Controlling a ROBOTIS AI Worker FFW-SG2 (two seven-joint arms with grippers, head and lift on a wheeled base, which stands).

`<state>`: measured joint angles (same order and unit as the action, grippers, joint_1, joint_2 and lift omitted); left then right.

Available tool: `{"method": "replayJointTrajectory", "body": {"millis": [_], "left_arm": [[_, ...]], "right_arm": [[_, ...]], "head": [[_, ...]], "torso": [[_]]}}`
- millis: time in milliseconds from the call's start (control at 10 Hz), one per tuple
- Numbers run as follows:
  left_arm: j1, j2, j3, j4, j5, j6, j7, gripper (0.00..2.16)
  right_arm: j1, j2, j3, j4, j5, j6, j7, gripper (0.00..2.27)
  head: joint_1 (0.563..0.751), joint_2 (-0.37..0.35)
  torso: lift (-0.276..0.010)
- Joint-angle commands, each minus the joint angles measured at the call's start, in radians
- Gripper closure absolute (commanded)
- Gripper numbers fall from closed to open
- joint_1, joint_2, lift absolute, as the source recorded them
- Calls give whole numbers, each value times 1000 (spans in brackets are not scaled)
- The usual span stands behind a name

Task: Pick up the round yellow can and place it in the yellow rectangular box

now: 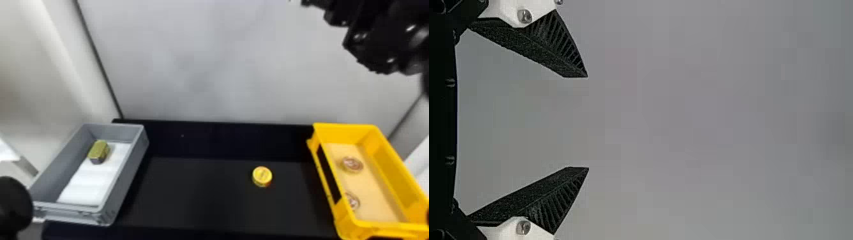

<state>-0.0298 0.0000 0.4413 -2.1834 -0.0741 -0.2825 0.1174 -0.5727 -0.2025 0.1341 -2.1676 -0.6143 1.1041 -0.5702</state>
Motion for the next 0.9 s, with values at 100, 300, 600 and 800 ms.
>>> {"method": "replayJointTrajectory", "body": {"millis": [100, 300, 600, 800], "left_arm": [[-10, 5, -47, 1, 11, 65, -2, 407], [-10, 12, -61, 1, 11, 86, -5, 407], [-27, 18, -82, -1, 11, 132, -8, 407], [-30, 20, -91, -1, 10, 158, -10, 407]], "right_arm": [[-84, -40, -133, 126, -305, 248, 130, 122], [-185, -86, -91, 210, -335, 412, 130, 130], [-274, -135, -83, 379, -357, 438, 339, 372], [-332, -186, 13, 459, -369, 468, 385, 234]], "head": [[694, 54], [694, 54], [694, 54], [694, 54]], "torso": [[0], [0], [0], [0]]}}
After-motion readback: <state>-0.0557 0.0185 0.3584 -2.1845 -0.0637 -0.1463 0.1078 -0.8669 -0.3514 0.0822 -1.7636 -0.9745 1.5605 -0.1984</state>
